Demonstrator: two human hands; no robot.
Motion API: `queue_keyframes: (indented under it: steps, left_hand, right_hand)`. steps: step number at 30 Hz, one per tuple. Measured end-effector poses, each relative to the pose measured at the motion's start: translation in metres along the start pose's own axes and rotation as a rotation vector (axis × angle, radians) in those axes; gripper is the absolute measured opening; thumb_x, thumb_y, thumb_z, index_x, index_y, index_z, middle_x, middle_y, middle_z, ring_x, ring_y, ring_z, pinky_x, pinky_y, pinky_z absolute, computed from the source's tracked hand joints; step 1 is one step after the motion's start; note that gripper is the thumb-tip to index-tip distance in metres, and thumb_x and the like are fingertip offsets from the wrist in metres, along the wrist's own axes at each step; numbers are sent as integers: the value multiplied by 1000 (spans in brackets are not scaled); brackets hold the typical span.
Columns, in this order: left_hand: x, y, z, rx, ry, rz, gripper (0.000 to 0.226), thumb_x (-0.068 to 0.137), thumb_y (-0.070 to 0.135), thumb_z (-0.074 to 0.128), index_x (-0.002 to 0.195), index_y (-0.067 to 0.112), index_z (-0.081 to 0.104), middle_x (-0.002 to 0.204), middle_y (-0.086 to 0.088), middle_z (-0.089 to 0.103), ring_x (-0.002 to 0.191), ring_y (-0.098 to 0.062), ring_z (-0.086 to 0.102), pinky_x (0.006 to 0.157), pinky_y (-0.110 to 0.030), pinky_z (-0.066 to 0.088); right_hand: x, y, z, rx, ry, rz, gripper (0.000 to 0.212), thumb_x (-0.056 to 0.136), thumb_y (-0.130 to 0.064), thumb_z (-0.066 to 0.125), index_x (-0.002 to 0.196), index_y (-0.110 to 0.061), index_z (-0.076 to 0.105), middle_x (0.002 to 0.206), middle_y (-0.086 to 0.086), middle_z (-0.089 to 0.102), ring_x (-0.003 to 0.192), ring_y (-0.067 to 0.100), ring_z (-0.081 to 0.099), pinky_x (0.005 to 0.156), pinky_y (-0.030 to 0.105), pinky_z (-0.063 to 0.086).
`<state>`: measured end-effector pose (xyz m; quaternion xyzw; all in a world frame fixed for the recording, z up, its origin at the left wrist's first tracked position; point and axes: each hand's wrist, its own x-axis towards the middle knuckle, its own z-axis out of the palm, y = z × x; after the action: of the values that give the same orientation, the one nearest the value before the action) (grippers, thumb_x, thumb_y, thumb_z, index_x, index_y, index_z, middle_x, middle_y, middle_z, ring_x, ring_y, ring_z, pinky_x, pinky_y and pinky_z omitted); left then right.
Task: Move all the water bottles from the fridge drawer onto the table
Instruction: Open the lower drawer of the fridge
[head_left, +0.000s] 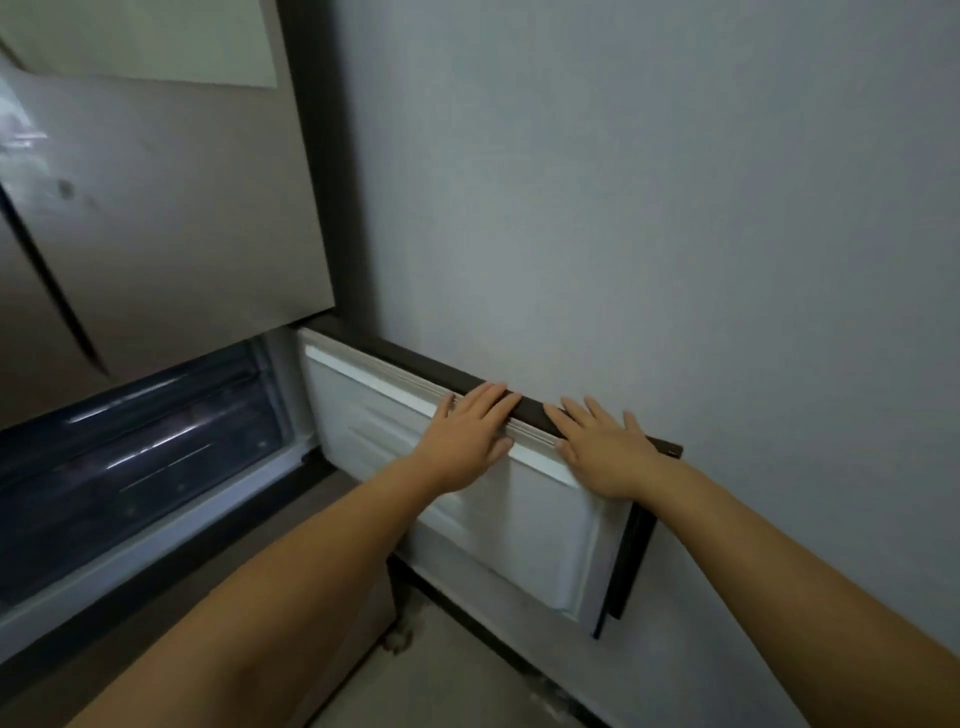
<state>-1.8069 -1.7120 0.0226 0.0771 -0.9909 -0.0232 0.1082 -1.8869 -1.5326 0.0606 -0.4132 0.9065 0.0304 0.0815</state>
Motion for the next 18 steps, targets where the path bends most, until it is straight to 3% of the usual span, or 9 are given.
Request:
queue_keyframes:
  steps: [3, 18]
  left_hand:
    - [28, 10, 10, -36, 34, -24, 59, 98, 42, 35, 150, 30, 11, 159, 6, 9, 148, -13, 4, 119, -50, 6]
    - [80, 24, 32, -104, 41, -82, 59, 99, 44, 28, 151, 26, 7, 160, 1, 3, 148, -18, -6, 115, -57, -8]
  right_hand:
    - [16, 16, 3, -41, 76, 76, 64, 100, -48, 24, 152, -27, -7, 161, -2, -8, 149, 22, -7, 118, 52, 1]
    - [62, 54, 3, -76, 127, 154, 63, 102, -35, 29, 152, -22, -7, 161, 0, -6, 149, 22, -4, 119, 45, 1]
